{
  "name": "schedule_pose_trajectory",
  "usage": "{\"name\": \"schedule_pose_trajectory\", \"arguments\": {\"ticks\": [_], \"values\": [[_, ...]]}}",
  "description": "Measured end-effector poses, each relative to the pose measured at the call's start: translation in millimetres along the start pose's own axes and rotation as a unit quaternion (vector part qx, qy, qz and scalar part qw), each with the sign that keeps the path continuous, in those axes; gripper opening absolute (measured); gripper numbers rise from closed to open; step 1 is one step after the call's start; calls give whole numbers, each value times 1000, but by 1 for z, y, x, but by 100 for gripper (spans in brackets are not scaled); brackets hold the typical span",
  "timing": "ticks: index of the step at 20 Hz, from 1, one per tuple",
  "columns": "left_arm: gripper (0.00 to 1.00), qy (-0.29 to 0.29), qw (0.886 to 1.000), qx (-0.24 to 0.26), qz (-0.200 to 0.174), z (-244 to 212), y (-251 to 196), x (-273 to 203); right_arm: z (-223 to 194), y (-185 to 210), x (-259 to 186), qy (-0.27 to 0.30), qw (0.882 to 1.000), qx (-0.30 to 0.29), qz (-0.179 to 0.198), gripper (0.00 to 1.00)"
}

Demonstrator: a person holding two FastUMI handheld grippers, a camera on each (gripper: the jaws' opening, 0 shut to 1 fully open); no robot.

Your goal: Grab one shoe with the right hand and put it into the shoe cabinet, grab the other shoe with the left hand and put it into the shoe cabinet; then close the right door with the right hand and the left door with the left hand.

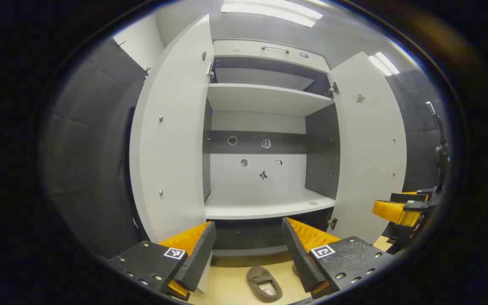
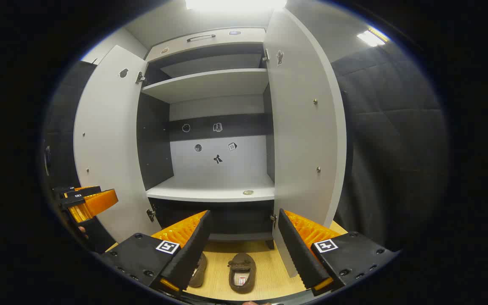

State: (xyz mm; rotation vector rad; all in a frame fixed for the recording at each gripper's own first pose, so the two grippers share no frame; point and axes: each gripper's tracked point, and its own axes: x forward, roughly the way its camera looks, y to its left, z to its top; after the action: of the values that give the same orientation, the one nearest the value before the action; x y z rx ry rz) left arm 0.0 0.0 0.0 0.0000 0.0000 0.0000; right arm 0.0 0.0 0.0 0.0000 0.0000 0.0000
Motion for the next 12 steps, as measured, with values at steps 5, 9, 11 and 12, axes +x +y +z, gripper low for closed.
{"name": "schedule_pose_trajectory", "arguments": {"ticks": [5, 9, 11, 12], "values": [[90, 0, 1000, 2, 2, 0, -2, -1, -2, 4, 3, 5, 1000, 0, 10, 99], [90, 2, 1000, -2, 5, -3, -2, 0, -4, 8, 4, 10, 1000, 1, 18, 99], [90, 1, 1000, -3, 7, -3, -1, -2, -6, 11, 5, 15, 1000, 3, 22, 99], [90, 1, 1000, -3, 7, -3, -1, -2, -8, 12, 5, 18, 1000, 4, 24, 99]]}}
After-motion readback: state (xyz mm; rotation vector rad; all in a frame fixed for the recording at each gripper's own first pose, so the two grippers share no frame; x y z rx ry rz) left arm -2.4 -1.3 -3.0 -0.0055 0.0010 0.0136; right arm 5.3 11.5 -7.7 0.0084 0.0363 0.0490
